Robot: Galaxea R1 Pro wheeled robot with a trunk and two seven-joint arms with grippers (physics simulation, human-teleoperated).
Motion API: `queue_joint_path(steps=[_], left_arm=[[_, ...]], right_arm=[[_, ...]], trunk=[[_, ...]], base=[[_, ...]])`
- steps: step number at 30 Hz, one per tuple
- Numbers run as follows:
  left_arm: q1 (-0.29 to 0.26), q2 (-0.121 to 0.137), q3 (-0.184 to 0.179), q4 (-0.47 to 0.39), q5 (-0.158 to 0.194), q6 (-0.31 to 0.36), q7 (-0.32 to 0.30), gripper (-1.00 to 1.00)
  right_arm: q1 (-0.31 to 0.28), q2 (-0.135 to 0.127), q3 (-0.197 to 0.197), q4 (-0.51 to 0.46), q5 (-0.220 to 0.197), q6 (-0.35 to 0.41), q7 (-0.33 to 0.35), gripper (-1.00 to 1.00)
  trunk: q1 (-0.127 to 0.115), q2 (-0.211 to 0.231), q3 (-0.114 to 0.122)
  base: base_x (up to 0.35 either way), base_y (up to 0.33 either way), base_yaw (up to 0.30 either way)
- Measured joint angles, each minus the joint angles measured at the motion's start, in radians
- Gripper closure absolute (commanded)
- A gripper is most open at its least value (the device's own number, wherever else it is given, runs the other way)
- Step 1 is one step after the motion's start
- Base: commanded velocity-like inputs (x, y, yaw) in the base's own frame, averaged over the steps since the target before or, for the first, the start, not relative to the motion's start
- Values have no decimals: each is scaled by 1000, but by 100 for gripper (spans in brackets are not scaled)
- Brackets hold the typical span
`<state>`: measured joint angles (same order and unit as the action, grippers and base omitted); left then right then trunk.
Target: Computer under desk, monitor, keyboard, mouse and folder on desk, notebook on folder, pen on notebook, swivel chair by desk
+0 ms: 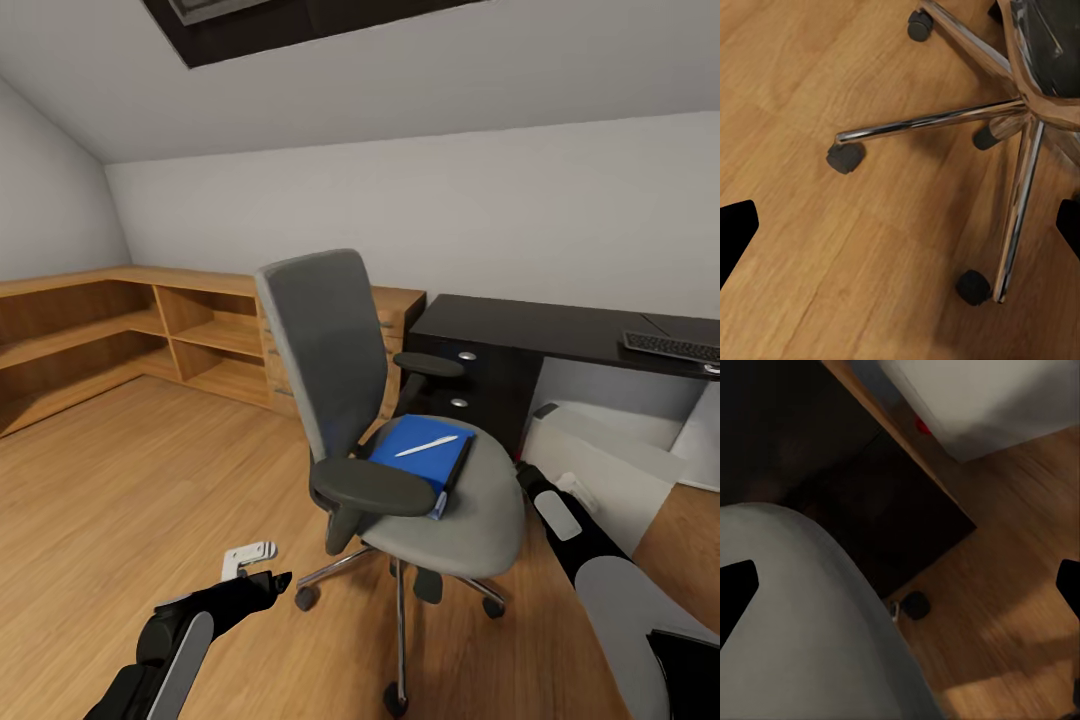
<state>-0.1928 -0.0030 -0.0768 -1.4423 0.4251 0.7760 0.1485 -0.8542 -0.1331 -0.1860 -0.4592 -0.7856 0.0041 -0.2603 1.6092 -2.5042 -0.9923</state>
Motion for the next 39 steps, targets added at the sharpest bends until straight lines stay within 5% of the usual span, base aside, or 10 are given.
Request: queue_joint_path(steps=[39], left_arm=[[0,0,1,0,0,1,0,-100]], right_arm=[[1,9,1,1,-9,28,2,-100]], trunk=[[0,0,0]], base=[[0,0,-2]])
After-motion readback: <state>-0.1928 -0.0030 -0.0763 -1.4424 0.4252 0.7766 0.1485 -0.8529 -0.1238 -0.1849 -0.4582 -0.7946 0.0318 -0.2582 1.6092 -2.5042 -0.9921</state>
